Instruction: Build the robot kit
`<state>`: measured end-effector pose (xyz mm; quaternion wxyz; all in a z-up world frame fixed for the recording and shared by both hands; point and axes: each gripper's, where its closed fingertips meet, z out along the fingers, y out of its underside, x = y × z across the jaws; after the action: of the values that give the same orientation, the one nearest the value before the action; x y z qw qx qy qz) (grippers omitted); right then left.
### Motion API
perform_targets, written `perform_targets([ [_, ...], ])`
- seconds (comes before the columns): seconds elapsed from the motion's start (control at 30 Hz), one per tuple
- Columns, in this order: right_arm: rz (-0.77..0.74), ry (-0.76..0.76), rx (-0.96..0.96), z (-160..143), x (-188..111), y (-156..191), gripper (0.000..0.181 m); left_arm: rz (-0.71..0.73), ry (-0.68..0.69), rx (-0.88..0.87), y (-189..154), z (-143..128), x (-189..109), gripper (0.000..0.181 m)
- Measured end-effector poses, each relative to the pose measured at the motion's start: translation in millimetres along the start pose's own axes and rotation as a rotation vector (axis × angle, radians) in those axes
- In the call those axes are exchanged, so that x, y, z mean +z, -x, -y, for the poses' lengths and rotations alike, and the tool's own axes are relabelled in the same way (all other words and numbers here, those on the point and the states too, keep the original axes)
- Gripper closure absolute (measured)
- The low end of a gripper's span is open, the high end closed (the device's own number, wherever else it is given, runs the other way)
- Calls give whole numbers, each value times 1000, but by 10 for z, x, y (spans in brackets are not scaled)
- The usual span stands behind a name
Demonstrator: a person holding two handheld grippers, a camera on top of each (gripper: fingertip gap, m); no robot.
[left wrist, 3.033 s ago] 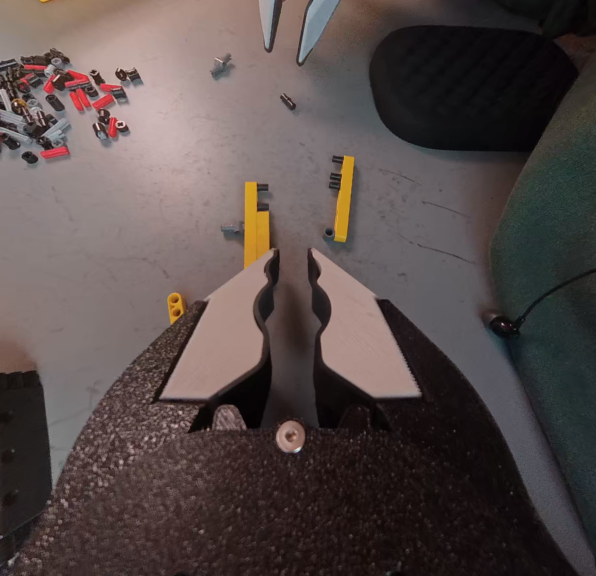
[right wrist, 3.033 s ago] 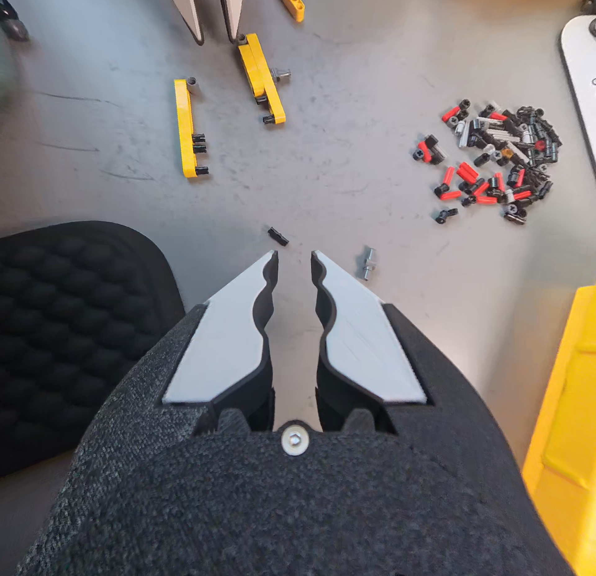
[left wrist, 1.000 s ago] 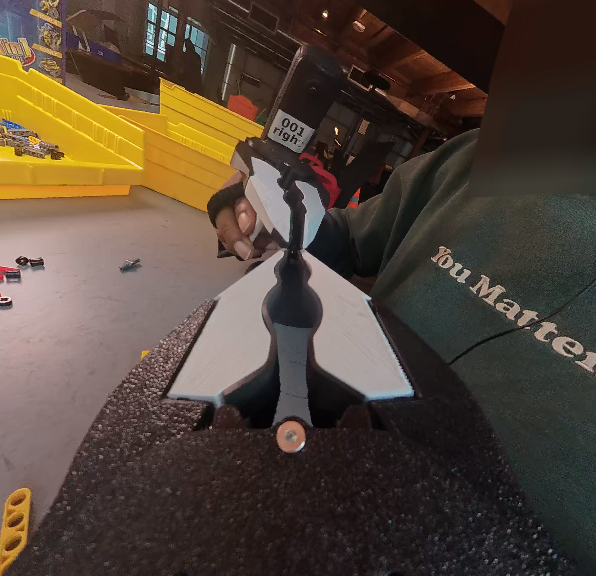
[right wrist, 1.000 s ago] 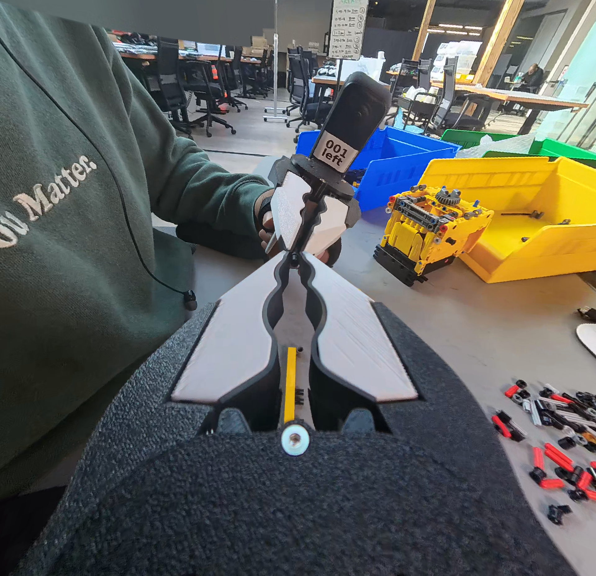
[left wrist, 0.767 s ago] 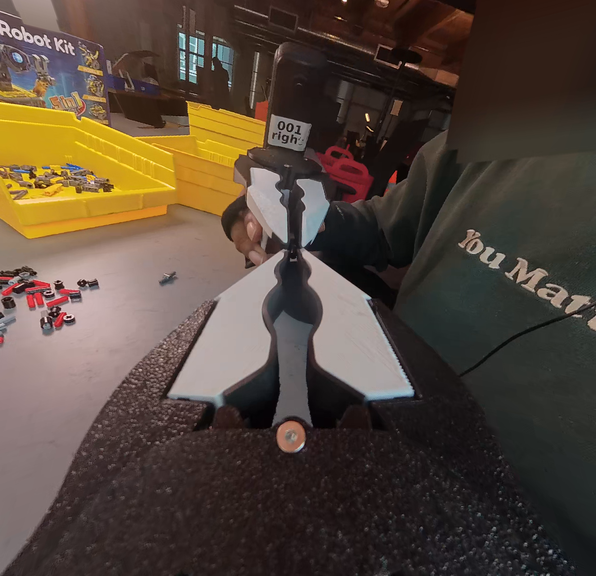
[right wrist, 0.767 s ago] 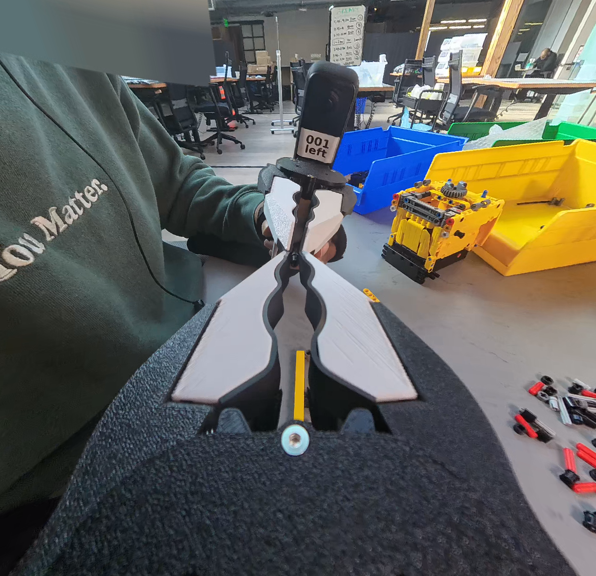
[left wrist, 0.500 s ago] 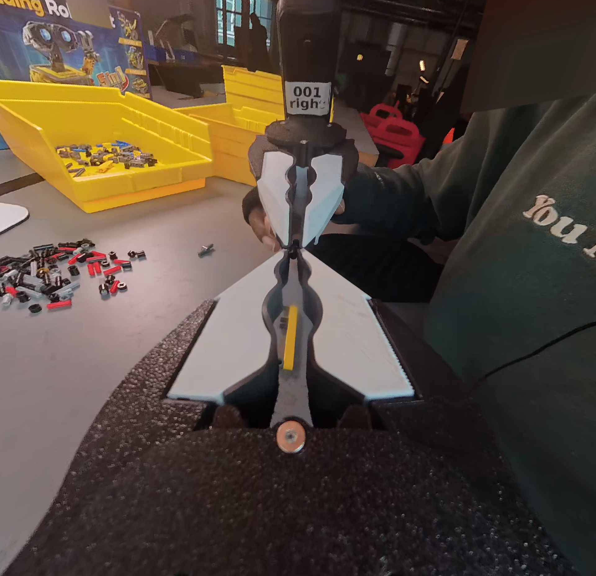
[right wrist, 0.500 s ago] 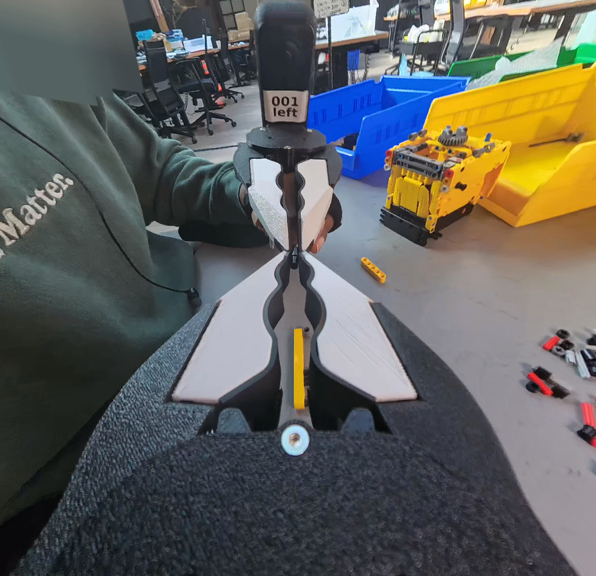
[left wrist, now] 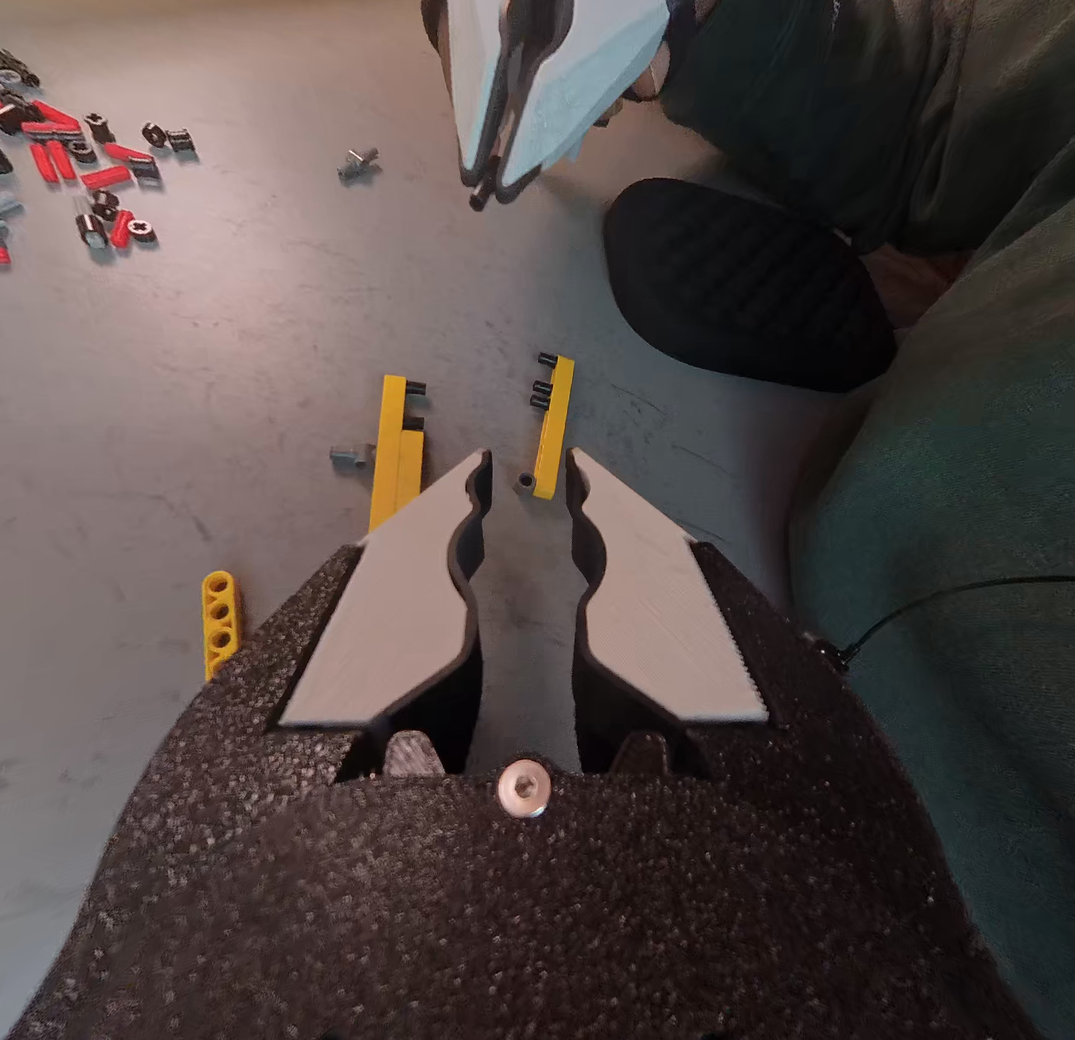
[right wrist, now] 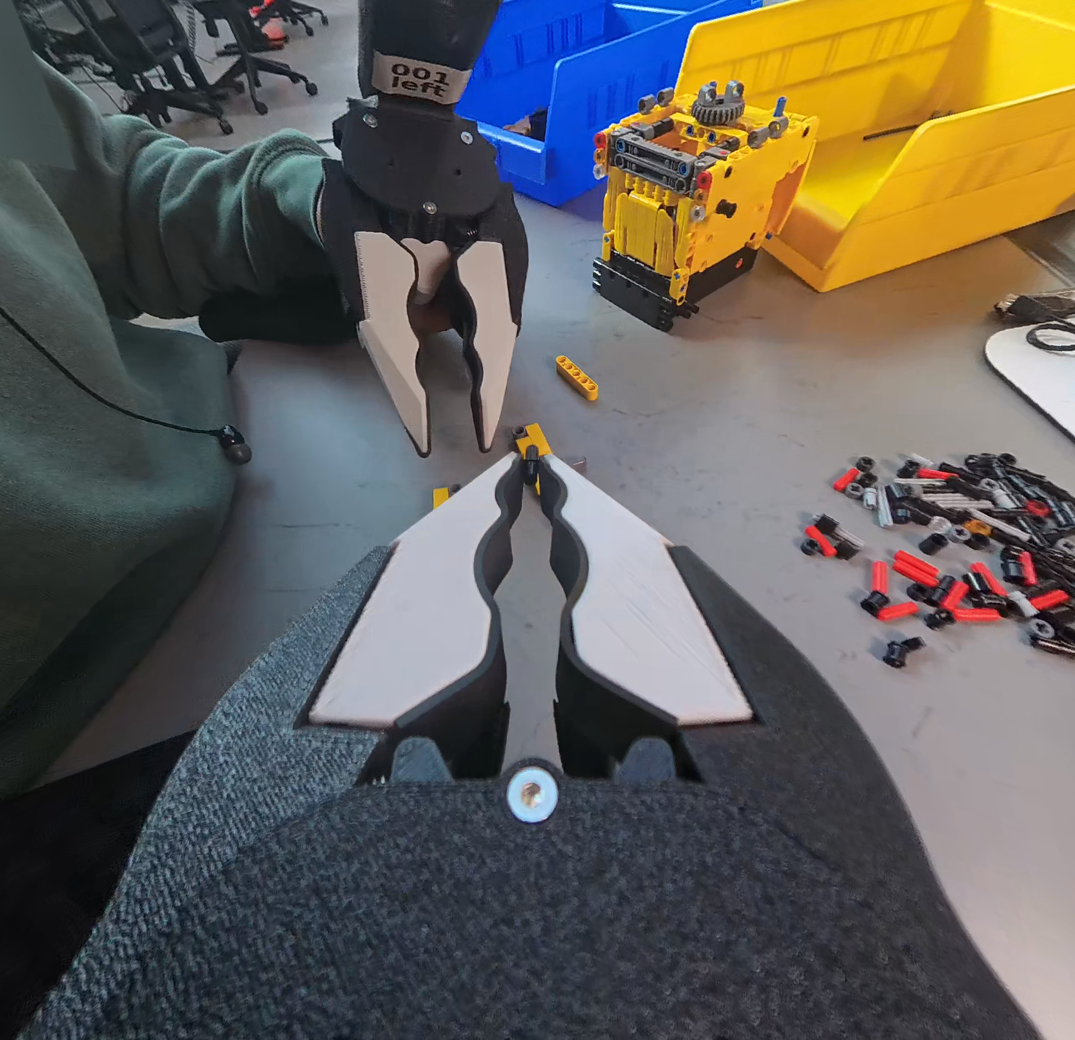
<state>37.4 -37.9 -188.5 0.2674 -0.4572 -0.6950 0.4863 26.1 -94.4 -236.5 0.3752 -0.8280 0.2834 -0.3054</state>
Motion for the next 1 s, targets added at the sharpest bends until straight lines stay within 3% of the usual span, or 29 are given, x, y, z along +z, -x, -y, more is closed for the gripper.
perform_targets([
  [0.2,22,63,-21,-169,48,55,177,37,121,69,-30,-179,178,158],
  [0.43,58,85,-28,-251,67,130,177,34,114,11,25,-169,168,166],
  [0.77,67,108,-45,-289,92,173,177,149,194,274,-20,-257,225,169],
  [1.0,117,225,-66,-388,194,362,177,180,201,330,-28,-247,244,173],
])
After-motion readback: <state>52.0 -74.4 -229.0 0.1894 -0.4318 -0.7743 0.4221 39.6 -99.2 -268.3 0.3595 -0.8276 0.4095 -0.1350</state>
